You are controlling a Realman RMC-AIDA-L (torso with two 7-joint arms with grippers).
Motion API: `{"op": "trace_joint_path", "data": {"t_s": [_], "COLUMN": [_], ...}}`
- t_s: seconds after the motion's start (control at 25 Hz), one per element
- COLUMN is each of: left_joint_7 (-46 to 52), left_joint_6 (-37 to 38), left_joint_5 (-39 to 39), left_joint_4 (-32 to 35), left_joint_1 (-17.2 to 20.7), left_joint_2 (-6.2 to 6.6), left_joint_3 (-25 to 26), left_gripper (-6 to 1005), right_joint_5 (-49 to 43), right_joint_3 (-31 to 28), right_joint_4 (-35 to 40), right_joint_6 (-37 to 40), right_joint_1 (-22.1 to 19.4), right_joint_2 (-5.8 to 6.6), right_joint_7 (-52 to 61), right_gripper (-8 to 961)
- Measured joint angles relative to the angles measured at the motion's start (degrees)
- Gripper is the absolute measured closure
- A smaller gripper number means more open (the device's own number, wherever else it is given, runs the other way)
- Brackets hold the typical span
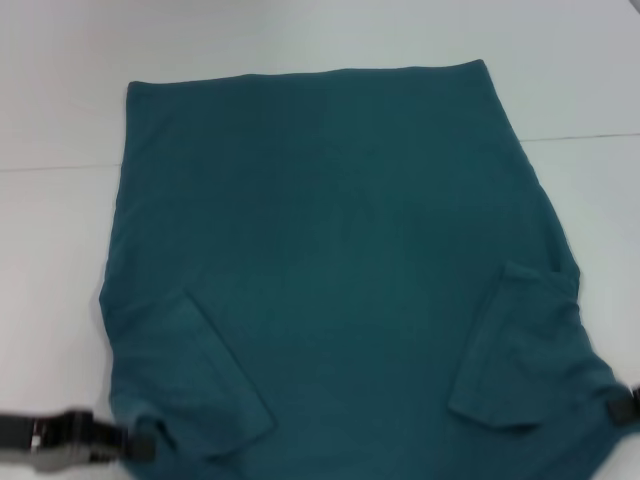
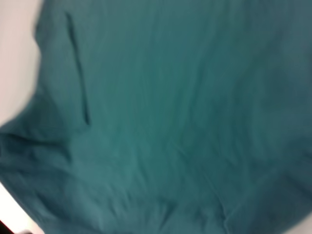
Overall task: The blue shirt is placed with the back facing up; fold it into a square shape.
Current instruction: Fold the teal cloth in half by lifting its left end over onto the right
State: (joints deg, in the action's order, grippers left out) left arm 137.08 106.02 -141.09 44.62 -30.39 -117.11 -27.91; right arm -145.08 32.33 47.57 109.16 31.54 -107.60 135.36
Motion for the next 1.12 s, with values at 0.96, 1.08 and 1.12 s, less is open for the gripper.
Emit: {"op": "trace_joint_path", "data": {"t_s": [0.96, 1.08, 1.12], "left_joint_7": [10.3, 10.4, 10.4], "left_joint_6": [-42.14, -46.7, -47.61], "left_joint_5": [4.49, 4.48, 4.46], "left_joint_4": [-14.49, -14.6, -14.63], "left_joint_1": [-18.65, -18.82, -18.88], "left_joint_2": [2.45, 1.22, 0.95], "left_joint_3": [-6.05, -9.1, -9.9], "left_gripper": [958, 958, 958], "right_joint_5": [10.33, 10.33, 10.33], "right_joint_3": [1.88, 7.36, 8.96], "right_joint_4": [-5.03, -8.35, -9.27], "right_joint_6": [-37.88, -45.29, -47.25], "right_joint_1": [6.62, 7.64, 7.98], "right_joint_2": [-2.09, -2.41, -2.5], "right_joint_7": [5.39, 5.33, 5.33], "right_gripper": [870, 868, 867]}}
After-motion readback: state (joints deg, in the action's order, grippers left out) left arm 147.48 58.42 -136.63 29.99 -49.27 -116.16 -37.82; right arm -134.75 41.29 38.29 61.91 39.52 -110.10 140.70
